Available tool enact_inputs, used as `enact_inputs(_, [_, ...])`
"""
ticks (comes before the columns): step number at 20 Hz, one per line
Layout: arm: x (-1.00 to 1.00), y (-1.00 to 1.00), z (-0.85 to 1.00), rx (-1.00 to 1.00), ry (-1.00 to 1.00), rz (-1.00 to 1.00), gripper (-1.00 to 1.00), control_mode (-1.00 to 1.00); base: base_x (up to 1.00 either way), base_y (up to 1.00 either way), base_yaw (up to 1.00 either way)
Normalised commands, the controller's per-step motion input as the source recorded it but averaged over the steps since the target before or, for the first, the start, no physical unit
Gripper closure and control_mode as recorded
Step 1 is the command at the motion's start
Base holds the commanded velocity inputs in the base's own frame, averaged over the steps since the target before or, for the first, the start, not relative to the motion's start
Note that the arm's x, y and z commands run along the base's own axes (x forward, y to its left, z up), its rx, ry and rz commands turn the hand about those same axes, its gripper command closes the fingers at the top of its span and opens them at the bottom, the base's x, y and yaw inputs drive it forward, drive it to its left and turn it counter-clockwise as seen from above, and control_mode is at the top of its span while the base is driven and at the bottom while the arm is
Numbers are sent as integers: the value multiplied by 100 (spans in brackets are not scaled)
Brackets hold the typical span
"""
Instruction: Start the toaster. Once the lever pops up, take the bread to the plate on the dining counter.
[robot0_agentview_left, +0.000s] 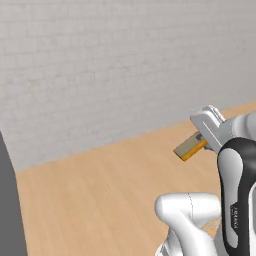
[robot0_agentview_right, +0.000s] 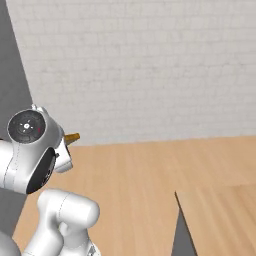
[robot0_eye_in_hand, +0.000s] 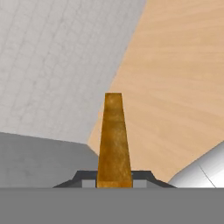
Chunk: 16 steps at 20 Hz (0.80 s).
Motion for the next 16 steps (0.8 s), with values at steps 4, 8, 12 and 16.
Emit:
enact_inputs(4, [0, 0, 0, 0, 0, 0, 100, 100, 100, 21, -50])
enact_inputs(8, [0, 0, 0, 0, 0, 0, 100, 100, 100, 17, -54])
enact_inputs(12, [0, 0, 0, 0, 0, 0, 100, 100, 100, 5, -56])
enact_inputs(16, [0, 0, 0, 0, 0, 0, 100, 100, 99, 0, -55])
